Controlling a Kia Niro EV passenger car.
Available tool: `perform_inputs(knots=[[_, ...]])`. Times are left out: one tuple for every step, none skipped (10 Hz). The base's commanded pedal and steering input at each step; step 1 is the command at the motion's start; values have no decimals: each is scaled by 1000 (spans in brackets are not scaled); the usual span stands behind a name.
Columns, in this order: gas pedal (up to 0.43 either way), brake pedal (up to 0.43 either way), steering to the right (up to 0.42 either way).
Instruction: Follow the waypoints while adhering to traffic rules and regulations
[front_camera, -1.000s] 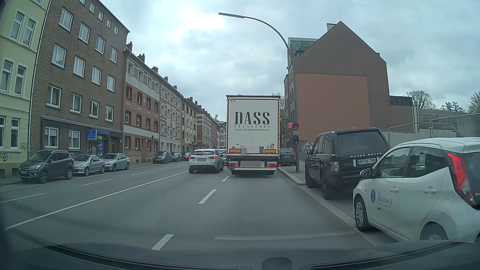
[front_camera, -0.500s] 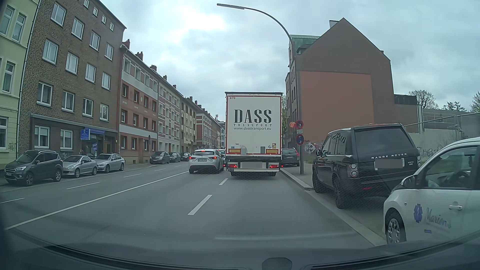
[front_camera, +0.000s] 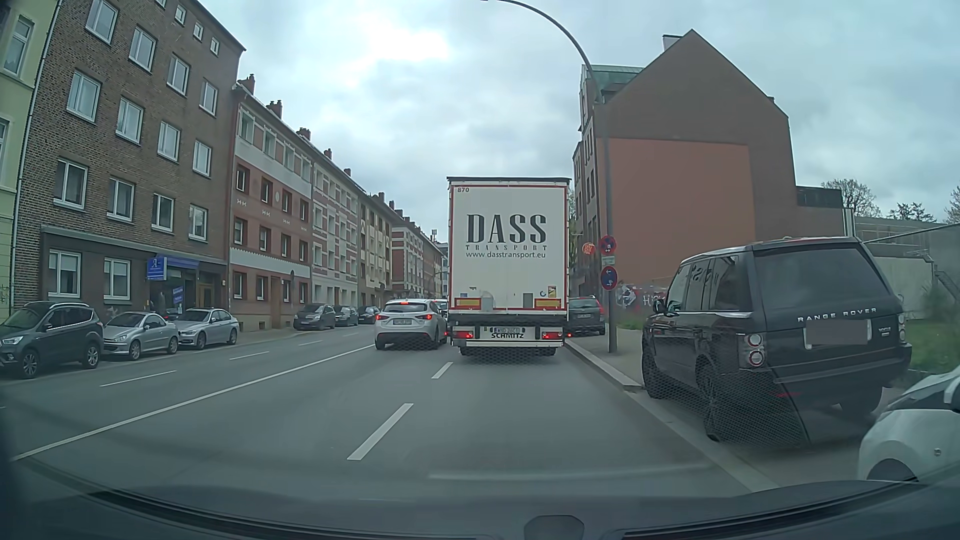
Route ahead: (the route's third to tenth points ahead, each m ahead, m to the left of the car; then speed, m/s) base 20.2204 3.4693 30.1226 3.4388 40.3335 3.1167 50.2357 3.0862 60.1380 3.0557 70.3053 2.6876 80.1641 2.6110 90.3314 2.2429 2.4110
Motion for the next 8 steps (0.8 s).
perform_inputs(knots=[[0,0,-4],[0,0,-2],[0,0,-2],[0,0,-2],[0,0,-2],[0,0,-2],[0,0,-2],[0,0,-2]])
